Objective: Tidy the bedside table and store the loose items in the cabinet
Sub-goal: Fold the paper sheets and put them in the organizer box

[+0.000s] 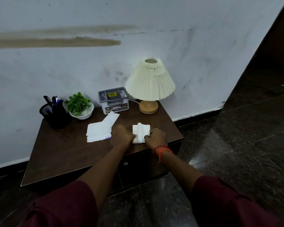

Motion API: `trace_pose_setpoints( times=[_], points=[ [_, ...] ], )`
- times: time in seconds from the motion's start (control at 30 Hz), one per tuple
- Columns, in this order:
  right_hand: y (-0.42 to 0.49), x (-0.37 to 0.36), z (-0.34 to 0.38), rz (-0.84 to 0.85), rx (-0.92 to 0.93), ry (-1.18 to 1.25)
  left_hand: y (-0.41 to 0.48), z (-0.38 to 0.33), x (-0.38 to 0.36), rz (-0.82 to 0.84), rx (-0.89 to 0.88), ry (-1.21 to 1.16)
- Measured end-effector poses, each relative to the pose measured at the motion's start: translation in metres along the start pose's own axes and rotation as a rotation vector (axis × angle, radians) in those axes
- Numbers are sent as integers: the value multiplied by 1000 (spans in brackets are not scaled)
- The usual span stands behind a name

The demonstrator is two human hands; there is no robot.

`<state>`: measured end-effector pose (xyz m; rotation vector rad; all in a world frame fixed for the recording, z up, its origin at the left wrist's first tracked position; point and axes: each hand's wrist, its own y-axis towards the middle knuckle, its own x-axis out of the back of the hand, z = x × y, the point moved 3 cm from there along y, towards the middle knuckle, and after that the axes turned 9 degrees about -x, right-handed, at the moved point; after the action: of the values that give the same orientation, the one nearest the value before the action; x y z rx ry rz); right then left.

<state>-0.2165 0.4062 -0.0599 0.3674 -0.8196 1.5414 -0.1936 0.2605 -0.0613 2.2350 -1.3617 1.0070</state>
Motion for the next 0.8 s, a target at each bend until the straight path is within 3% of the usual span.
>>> trace_pose_setpoints(
  times=[0.37, 0.53, 0.8],
  points=[
    [0, 0, -3, -44, 11, 50, 24, 19, -24, 42, 49, -130],
    [-5, 3, -5, -49, -101, 227, -10, -18, 6, 26, 172, -370],
    [-23, -14, -4, -21, -301, 614, -17, -8, 23, -30, 250, -611]
  ],
)
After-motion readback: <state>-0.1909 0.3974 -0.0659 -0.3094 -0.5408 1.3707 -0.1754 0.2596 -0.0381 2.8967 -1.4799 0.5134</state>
